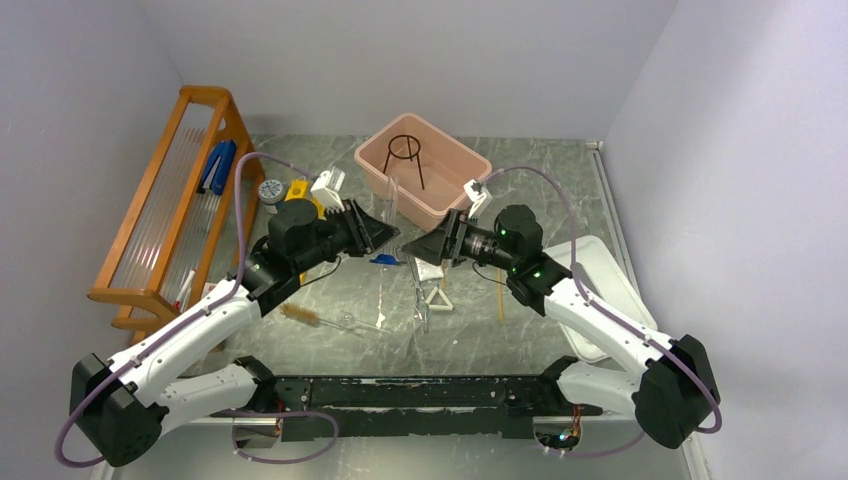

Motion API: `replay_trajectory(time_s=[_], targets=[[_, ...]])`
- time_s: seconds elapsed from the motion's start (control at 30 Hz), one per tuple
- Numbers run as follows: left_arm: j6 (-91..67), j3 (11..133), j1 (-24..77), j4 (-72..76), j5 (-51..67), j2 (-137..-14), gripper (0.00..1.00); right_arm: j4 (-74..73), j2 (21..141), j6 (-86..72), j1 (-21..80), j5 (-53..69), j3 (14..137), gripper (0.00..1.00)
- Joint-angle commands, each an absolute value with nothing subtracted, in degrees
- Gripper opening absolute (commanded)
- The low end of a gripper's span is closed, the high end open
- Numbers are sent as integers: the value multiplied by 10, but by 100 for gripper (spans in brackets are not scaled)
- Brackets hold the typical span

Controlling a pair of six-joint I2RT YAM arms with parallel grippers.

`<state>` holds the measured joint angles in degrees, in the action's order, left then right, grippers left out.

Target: Organize the chemistry lab equipment

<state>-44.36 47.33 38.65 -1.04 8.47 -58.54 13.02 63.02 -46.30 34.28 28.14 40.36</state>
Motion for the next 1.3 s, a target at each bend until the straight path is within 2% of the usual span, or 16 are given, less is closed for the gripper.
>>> replay_trajectory(time_s=[0.0,0.17,0.57,0.7,0.8,0.87,0.93,0.97,1.03,1.13,1.2,1.27], targets=[[-490,486,389,67,137,-584,5,249,644,-479,377,333,434,76],[-528,471,389,100,140,-571,5,292,671,-493,403,344,441,72],[-567,429,389,149,156,-558,5,322,718,-496,407,289,457,50],[-565,435,389,159,151,-564,5,315,743,-487,406,308,468,38],[-552,445,389,157,152,-572,5,312,749,-479,407,310,470,23],[-541,449,389,151,145,-573,13,308,753,-474,406,314,475,12],[-526,460,388,141,133,-572,30,290,756,-459,406,316,488,5],[-516,468,388,133,125,-571,36,270,756,-443,406,311,498,3],[-490,492,388,106,107,-573,55,228,756,-407,404,301,521,1],[-437,537,388,56,70,-578,75,165,767,-319,396,311,570,0],[-396,581,388,-10,10,-583,83,87,787,-238,388,304,629,0],[-363,624,387,-81,-56,-587,87,44,808,-190,368,313,675,0]])
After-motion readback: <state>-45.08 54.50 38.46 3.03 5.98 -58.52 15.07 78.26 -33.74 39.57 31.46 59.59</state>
